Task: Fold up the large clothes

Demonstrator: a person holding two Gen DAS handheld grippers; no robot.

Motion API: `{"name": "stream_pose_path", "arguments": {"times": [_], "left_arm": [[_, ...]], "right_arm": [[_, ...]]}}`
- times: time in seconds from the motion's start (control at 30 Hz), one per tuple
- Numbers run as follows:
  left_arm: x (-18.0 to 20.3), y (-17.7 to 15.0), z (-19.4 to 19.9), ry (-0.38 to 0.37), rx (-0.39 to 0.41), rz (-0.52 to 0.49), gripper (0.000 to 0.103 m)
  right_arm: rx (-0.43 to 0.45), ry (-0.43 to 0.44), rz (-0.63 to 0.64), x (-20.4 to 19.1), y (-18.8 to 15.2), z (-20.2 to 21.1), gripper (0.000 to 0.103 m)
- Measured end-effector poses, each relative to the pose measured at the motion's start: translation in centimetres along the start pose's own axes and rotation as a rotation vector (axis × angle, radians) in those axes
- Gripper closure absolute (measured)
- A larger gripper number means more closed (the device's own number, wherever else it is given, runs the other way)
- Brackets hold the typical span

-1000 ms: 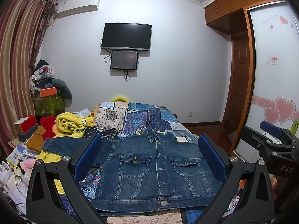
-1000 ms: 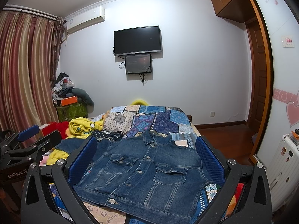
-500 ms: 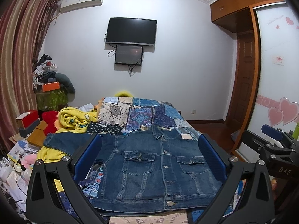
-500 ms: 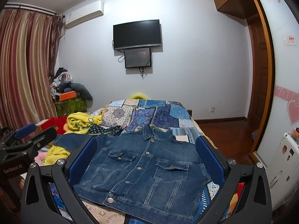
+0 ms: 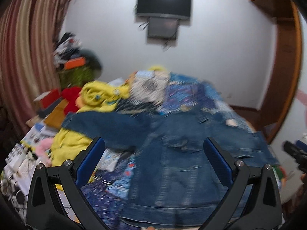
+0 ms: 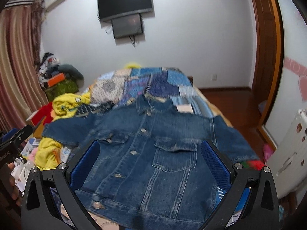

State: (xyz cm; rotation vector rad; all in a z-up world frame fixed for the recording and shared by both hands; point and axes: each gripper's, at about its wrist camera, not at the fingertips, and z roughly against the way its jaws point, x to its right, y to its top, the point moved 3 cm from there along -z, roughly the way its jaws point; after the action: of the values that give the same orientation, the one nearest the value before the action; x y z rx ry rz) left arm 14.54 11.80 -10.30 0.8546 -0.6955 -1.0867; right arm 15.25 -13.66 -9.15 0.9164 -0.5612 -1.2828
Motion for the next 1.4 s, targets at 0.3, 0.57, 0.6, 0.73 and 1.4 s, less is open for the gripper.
{"name": "stream_pose_path", "arguments": {"times": [0.3, 0.57, 0.6, 0.73, 1.4], "left_arm": [[-8.8, -0.4, -9.7, 0.115, -0.136, 0.057, 0.000], [-17.5, -1.4, -17.4, 0.082, -0.275, 0.164, 0.000], [-18.3, -1.7, -18.3, 0.083, -0.287, 0.165, 0.000], [-21.5, -2.9, -22.0, 0.069, -0.356, 0.224, 0.001], [-26.4, -4.4, -31.0, -0.069, -0.495, 0.510, 0.044]], "right_arm": [[-0.095, -0.103, 0.030, 1.5, 0.8, -5.5, 0.000], [-0.069, -0.156, 0.117, 1.2, 3.3, -9.6, 0.000], [-0.061, -0.156, 0.139, 0.9, 3.4, -10.0, 0.000], [-0.061, -0.199, 0.241, -0.7, 3.2, -12.1, 0.000], [-0.163, -0.154, 0.317, -2.7, 1.7, -15.4, 0.000]]}}
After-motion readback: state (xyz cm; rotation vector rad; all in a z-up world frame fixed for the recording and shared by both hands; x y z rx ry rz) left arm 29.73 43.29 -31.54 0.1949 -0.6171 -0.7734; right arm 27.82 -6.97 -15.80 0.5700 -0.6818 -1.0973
